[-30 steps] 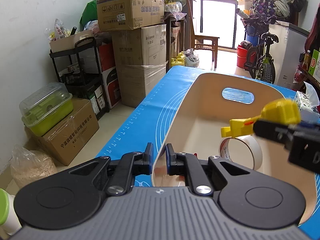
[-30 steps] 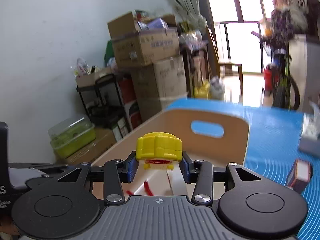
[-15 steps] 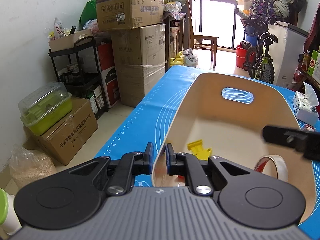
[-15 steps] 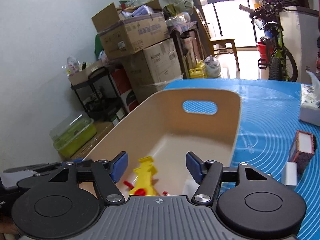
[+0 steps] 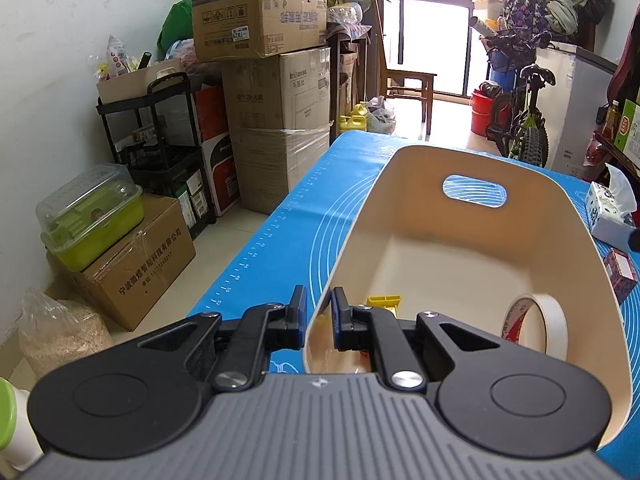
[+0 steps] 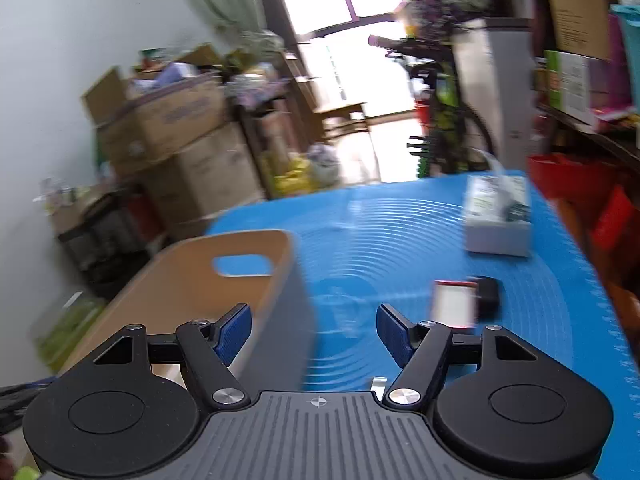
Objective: Organize rigid objects
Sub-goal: 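Reach the right tool to the white charger and grasp it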
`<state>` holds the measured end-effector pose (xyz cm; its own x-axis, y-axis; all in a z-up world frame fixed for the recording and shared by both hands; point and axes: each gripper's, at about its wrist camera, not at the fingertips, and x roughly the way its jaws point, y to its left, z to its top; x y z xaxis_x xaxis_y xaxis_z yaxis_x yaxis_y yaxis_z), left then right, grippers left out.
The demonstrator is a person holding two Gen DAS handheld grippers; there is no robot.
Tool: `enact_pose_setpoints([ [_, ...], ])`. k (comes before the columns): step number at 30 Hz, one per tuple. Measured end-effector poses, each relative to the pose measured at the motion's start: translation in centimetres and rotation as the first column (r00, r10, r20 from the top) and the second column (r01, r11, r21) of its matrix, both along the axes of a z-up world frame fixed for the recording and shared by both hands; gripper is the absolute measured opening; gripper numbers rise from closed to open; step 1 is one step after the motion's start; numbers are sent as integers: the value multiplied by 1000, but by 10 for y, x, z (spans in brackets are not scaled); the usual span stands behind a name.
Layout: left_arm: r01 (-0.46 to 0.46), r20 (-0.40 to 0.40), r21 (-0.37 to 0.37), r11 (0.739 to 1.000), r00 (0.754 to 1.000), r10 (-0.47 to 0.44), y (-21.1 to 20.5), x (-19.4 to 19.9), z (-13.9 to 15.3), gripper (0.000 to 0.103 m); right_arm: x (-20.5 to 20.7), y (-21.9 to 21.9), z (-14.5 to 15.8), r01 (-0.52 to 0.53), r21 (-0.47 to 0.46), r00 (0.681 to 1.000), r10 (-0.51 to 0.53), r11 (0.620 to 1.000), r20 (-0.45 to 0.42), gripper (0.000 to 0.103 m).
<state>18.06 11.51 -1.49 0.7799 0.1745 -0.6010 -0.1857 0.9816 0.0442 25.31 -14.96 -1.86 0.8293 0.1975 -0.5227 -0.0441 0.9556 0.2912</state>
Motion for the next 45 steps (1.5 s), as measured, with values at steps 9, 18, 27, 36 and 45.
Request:
enact_pose_setpoints([
  [9,-2,-1,4,1000,1000,2,0,-1,0,15,8,-43,-43,175,28,977,-170,984,-129,74],
  [18,0,-1,10,1000,1000,0,0,0,1,15,16,-39,-73,147,-77,969,-159,986,-189,74],
  [27,2,-3,10,1000,1000,-2,0,1,2,15,26,-37,-94,143,-134,966,-168,981,-194,70],
  [36,4,-2,27,1000,1000,-4,-2,1,0,15,32,-26,-98,81,-188,979,-114,979,-170,42],
  [45,4,-2,32,999,1000,-4,-2,1,1,15,28,-25,-94,49,-164,977,-81,985,-197,32],
])
